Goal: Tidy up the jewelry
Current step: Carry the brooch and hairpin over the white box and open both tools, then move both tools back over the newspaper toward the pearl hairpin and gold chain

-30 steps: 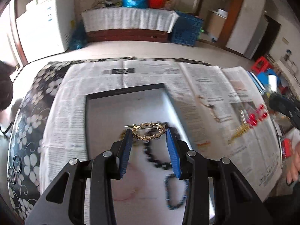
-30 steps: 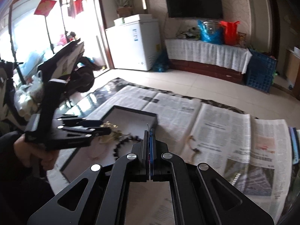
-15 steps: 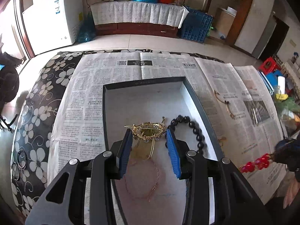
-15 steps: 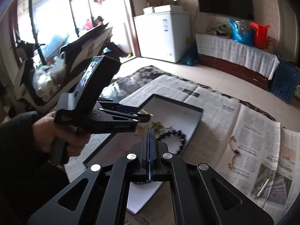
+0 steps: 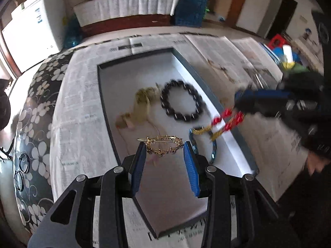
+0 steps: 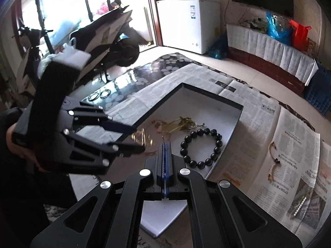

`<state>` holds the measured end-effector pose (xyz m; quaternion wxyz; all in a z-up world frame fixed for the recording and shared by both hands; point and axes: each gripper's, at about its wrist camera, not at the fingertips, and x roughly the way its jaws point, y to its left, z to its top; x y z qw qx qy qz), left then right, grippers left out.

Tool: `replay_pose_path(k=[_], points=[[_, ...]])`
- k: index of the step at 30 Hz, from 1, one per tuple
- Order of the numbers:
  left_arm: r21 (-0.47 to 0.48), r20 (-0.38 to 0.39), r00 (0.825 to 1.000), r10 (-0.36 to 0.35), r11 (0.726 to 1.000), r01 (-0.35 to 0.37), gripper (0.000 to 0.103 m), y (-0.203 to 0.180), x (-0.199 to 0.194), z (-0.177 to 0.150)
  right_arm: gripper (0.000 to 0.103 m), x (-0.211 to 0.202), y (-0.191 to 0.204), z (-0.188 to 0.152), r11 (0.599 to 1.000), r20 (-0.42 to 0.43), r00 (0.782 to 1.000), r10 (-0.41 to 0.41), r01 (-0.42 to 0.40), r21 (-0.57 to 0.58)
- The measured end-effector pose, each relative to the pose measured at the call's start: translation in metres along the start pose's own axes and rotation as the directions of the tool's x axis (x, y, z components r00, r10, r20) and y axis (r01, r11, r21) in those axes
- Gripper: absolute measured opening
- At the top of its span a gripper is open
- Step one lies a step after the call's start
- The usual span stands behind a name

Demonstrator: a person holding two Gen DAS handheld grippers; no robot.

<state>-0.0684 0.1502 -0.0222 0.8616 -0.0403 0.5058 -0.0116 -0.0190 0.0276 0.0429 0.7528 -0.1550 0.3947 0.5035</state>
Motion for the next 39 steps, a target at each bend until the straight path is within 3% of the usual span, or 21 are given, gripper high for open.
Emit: replay_pose_path(k=[5,9,12,14,18,23,30,39], points=[[0.046,-0.037,0.999,0.0,0.999,0.002,0.038,-0.007,0.006,-0.013,0.001,-0.015,0.009,-0.009,0.998,-0.011,0.999,0.043,-0.044,-0.038],[0.053,-0.074,0.997,0.007,0.999,-0.003,0.039,-0.006,0.014,-0.02,0.001,-0.001,0.013,-0.024,0.996,-0.102,0.994,0.044,-0.051,-0.067],[0.067,-0.091,0.996,0.018,0.998,-0.012,0.04,-0.008,0.018,-0.023,0.01,0.014,0.01,-0.035,0.997,-0.165,0.986,0.034,-0.046,-0.069],[0.072,-0.097,0.995,0.019,0.997,-0.012,0.048,-0.008,0.019,-0.024,0.019,0.019,0.008,-0.038,0.997,-0.187,0.982,0.034,-0.046,-0.063],[0.075,-0.08,0.997,0.021,0.997,-0.015,0.056,-0.008,0.015,-0.022,0.046,0.011,0.008,-0.036,0.998,-0.15,0.988,0.036,-0.044,-0.054],[0.054,-0.048,0.998,0.027,0.998,-0.025,0.064,-0.006,0.009,-0.013,0.047,-0.004,-0.005,-0.028,1.0,-0.085,0.996,0.012,-0.013,-0.015],[0.036,0.017,0.999,0.029,0.999,-0.03,0.076,-0.015,-0.001,0.006,0.057,-0.022,-0.046,-0.026,0.993,-0.034,0.997,-0.063,0.066,0.096],[0.044,0.066,0.998,-0.004,0.999,0.001,0.077,-0.05,0.002,0.034,0.068,-0.045,-0.114,-0.05,0.945,-0.04,0.973,-0.229,0.232,0.229]])
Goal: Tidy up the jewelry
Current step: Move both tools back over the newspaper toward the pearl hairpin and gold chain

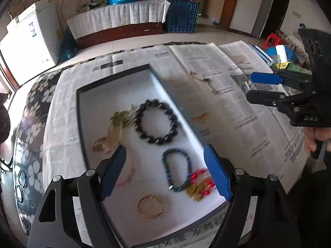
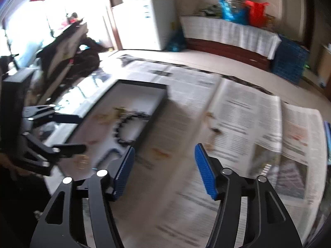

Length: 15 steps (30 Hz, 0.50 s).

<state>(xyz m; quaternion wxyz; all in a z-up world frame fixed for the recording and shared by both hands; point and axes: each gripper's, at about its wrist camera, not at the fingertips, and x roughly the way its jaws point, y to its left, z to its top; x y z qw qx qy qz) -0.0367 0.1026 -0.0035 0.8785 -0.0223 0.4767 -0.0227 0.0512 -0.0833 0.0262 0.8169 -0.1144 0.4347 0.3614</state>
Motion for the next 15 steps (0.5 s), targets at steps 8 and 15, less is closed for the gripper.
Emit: replay_pose_path(k=[8,15], points=[[0.016,0.014,0.999,-0.031,0.999,0.031,0.078,-0.039,0.02,0.027,0.07,0.0,-0.057,-0.018,0.989,-0.023,0.993,-0.119,0.121,0.09],[0.003,0.02,0.999,-0.044,0.999,0.044,0.078,-0.064,0.049,0.045,0.07,0.0,-0.098,-0.032,0.966,-0.032,0.983,-0.183,0.186,0.18]])
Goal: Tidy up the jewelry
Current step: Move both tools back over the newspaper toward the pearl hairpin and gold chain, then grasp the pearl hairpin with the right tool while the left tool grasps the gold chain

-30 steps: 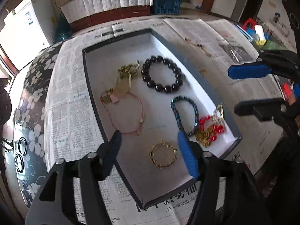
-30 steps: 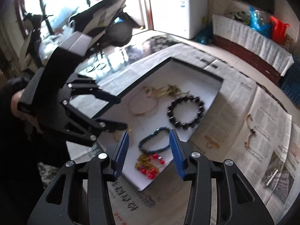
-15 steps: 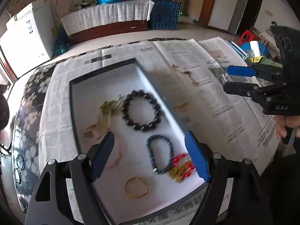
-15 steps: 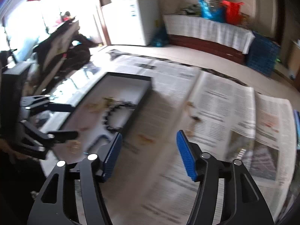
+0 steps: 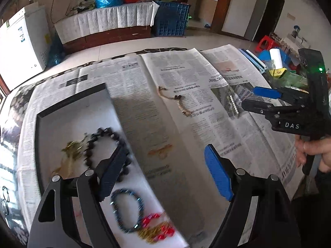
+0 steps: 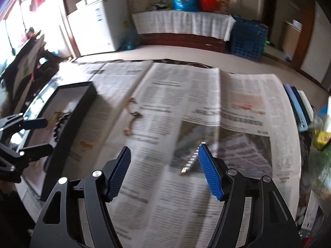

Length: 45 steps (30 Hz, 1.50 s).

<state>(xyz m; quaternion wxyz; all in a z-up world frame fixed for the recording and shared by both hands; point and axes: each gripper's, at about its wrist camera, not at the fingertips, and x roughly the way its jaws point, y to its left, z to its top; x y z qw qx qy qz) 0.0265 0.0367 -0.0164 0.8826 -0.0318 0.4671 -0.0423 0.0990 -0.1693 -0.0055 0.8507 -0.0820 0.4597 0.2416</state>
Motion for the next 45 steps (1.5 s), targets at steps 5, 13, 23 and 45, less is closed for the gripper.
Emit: replay_pose_path(k=[5,13,23,45], points=[[-0.019,-0.017,1.0,0.016,1.0,-0.016,0.071,-0.012,0.028,0.014,0.07,0.006,-0.015,-0.001,0.999,-0.011,1.0,-0.014,0.014,0.033],[-0.057,-0.029,0.999,0.016,0.998,-0.018,0.059,-0.025,0.062,0.041,0.07,0.015,-0.022,-0.005,0.999,-0.027,0.999,-0.032,0.033,0.04],[0.023,-0.096,0.991,0.091,0.996,-0.089,0.045,-0.052,0.114,0.058,0.07,0.013,-0.046,-0.009,0.995,-0.025,0.999,-0.043,0.045,0.085],[0.026,-0.168,0.986,-0.005,1.0,0.009,0.001,-0.04,0.095,0.033,0.062,0.039,-0.026,-0.013,0.999,-0.063,0.998,0.002,0.0,0.037]])
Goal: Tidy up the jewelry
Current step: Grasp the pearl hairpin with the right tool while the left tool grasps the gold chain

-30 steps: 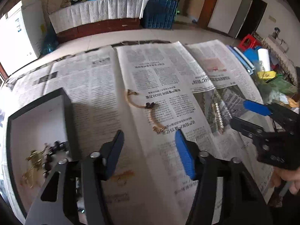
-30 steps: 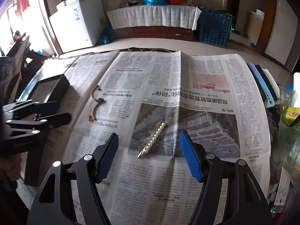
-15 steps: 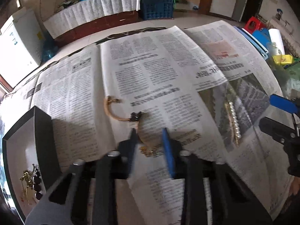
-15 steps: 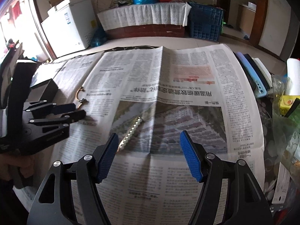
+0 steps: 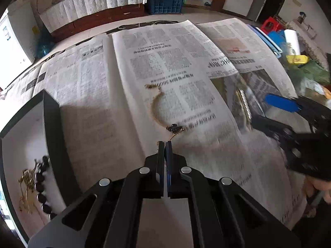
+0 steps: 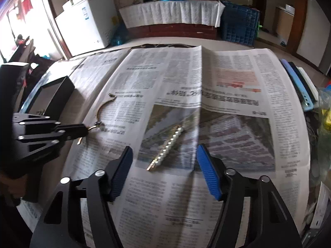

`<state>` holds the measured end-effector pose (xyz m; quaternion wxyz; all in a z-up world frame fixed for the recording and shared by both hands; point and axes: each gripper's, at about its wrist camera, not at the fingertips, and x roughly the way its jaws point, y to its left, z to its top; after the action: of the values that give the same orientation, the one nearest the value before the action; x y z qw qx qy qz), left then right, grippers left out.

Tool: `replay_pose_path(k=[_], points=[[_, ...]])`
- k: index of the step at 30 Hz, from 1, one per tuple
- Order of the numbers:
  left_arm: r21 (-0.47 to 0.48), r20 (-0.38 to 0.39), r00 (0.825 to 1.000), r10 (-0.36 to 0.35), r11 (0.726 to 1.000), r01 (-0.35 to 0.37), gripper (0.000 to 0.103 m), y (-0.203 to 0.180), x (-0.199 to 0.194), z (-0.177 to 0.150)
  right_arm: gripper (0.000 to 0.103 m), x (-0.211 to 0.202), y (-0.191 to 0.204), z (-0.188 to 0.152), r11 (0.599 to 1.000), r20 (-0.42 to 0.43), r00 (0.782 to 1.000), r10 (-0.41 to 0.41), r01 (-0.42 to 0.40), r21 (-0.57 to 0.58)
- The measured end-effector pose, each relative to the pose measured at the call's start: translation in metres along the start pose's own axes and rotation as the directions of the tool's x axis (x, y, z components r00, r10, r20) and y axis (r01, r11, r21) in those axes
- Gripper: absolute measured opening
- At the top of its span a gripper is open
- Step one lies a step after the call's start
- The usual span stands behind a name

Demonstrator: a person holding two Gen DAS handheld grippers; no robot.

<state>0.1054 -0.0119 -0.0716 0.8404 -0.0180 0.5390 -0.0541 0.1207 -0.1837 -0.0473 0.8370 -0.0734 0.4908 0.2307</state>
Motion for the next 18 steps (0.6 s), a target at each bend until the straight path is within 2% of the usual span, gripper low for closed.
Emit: replay_pose_path(k=[2,4,11,12,13,15,18], points=[[-0.006,-0.005,1.0,-0.03,1.0,0.03,0.001,0.004,-0.006,-0.008,0.056,0.003,0.004,0.001,1.0,-0.004,1.0,-0.001,0.001,-0.004],[-0.003,-0.012,0.999,-0.048,0.999,0.048,0.001,0.006,-0.01,-0.013,0.046,0.007,0.008,0.003,1.0,-0.012,1.0,-0.001,0.001,-0.003],[0.034,-0.031,0.998,-0.057,0.998,0.058,0.001,0.006,-0.013,-0.027,0.037,0.024,0.015,0.003,0.998,-0.037,0.998,-0.06,0.059,-0.028],[0.038,-0.03,0.998,-0.059,0.997,0.06,0.001,0.005,-0.014,-0.028,0.03,0.024,0.015,0.003,0.997,-0.037,0.997,-0.067,0.066,-0.031],[0.041,-0.027,0.998,-0.062,0.997,0.063,0.001,0.004,-0.016,-0.028,0.016,0.024,0.015,0.003,0.998,-0.037,0.997,-0.061,0.06,-0.034],[0.044,-0.018,0.997,-0.07,0.996,0.071,0.001,0.004,-0.02,-0.026,0.008,0.023,0.015,0.002,0.998,-0.041,0.998,-0.047,0.045,-0.043],[0.043,0.005,0.997,-0.081,0.996,0.081,0.001,0.004,-0.03,-0.023,0.008,0.019,0.013,0.001,0.998,-0.034,0.999,-0.041,0.039,-0.046]])
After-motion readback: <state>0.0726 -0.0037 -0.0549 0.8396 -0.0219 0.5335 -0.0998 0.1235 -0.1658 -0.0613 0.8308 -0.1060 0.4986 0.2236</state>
